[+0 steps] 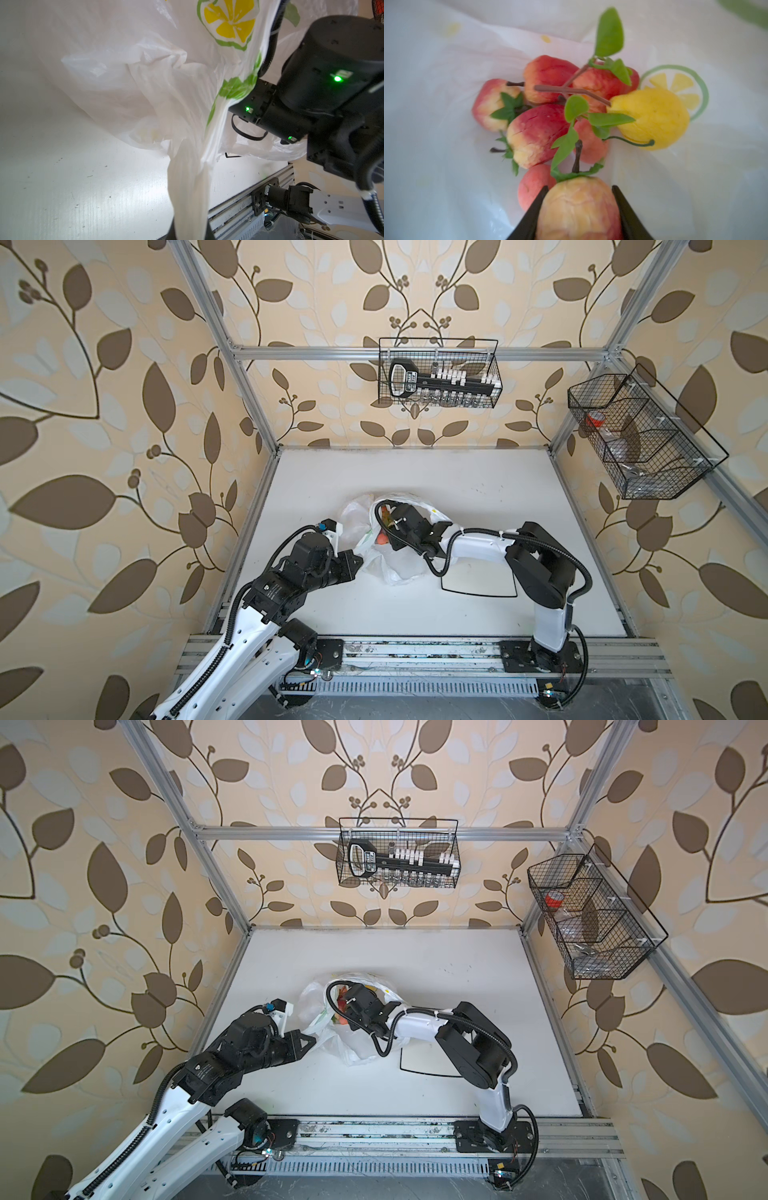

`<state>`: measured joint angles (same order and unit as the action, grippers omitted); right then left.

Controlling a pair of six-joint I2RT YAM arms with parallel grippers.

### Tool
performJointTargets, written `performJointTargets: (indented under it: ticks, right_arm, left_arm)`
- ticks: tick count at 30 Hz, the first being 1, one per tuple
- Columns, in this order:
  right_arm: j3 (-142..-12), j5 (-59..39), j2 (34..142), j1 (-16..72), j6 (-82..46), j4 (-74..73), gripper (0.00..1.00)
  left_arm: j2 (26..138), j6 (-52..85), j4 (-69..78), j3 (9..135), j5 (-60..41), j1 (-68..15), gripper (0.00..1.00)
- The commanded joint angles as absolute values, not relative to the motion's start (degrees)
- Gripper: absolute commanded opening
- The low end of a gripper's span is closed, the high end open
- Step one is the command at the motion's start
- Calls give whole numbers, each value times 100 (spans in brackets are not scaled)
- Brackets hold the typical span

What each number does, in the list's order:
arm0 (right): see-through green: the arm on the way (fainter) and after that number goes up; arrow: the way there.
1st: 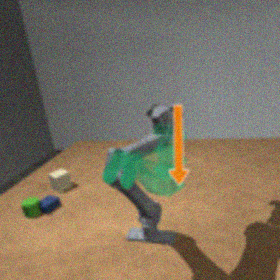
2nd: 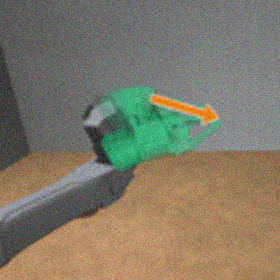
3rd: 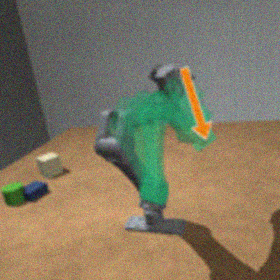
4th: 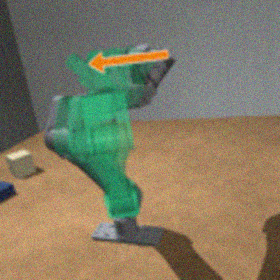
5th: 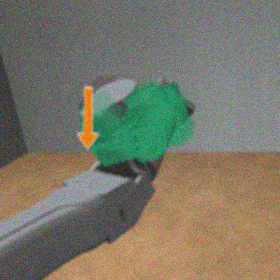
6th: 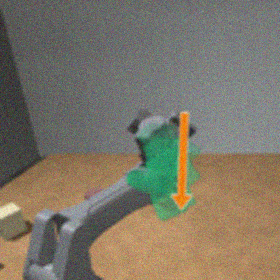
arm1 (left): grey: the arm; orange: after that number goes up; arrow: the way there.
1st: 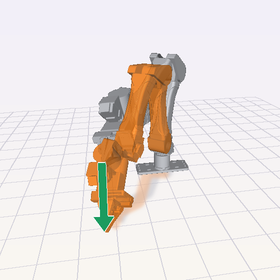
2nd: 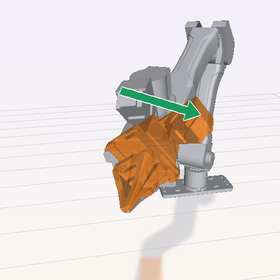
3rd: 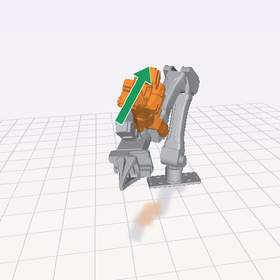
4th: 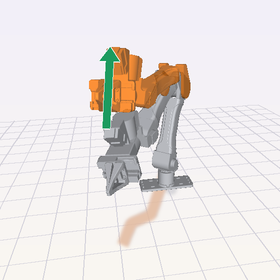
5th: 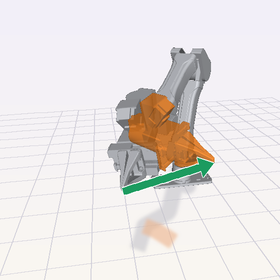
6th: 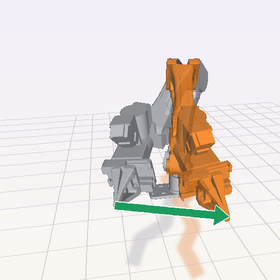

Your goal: Take the fake fruits out of the plastic bag

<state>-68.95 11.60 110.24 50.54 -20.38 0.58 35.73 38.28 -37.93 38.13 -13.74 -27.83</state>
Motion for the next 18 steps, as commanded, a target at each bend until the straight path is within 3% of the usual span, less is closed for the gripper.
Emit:
performJointTargets:
  ticks: [1,8,18]
  right_arm:
    - [-6516,730,10854,5158,-1924,-169,37]
    - [-6337,729,11029,5181,-1898,-67,39]
    - [-6537,971,11047,5329,-1781,262,53]
  left_arm:
    - [3559,3902,-3761,3754,-1237,-2839,0]
    - [3542,3975,-3838,3648,-1275,-2839,0]
    - [3358,3996,-4065,3639,-1246,-2838,0]
